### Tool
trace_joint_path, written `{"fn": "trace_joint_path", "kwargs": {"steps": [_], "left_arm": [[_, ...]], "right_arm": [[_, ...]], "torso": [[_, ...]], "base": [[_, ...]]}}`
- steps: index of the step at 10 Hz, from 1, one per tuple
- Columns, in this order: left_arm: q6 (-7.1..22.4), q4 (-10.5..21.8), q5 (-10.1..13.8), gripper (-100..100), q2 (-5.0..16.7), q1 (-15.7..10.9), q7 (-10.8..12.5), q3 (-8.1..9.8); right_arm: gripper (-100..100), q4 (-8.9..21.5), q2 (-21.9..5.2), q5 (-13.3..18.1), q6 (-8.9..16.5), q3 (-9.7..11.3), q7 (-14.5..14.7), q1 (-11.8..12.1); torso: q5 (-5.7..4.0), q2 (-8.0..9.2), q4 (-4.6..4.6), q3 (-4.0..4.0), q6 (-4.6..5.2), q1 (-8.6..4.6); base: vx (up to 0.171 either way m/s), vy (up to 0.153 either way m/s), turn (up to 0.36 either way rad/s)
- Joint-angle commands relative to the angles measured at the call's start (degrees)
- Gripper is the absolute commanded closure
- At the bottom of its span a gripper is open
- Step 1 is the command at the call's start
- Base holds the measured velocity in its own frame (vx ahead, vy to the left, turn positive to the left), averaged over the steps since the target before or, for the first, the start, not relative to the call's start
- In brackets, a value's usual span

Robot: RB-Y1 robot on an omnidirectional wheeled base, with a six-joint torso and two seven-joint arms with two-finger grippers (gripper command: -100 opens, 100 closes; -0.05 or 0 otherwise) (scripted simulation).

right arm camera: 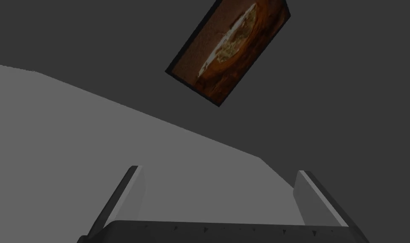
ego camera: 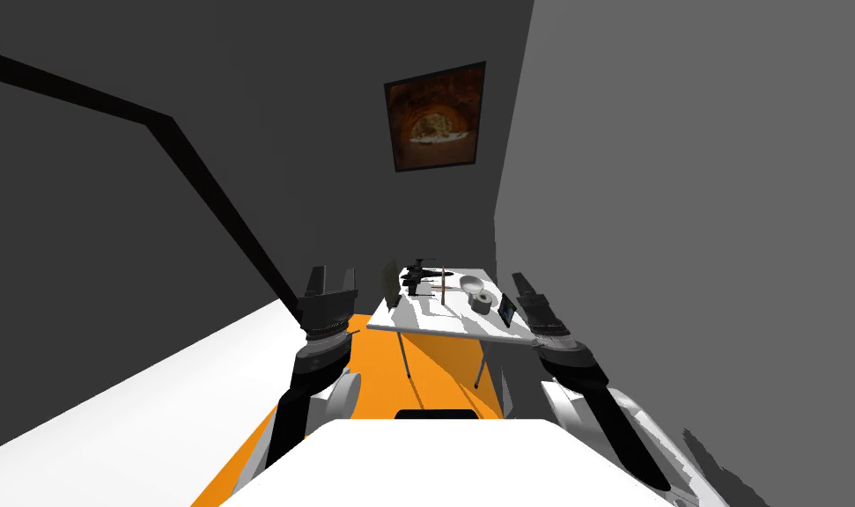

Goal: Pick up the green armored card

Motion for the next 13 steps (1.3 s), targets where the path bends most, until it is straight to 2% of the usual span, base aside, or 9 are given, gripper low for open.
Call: {"fn": "trace_joint_path", "kwargs": {"steps": [1, 13], "left_arm": [[0.00, 0.00, 0.00, 0, 0.00, 0.00, 0.00, 0.00], [0.00, 0.00, 0.00, 0, 0.00, 0.00, 0.00, 0.00]], "right_arm": [[-100, 1.41, -0.60, 1.89, 0.38, -0.49, 2.29, 0.13], [-100, 16.43, -4.96, 17.17, 4.16, -6.28, 19.79, -2.47]], "torso": [[0.00, 0.00, 0.00, 0.00, 0.00, 0.00], [0.01, 0.00, 0.00, 0.00, 0.01, 0.01]], "base": [[0.001, 0.022, 0.001], [0.001, 0.025, -0.002]]}}
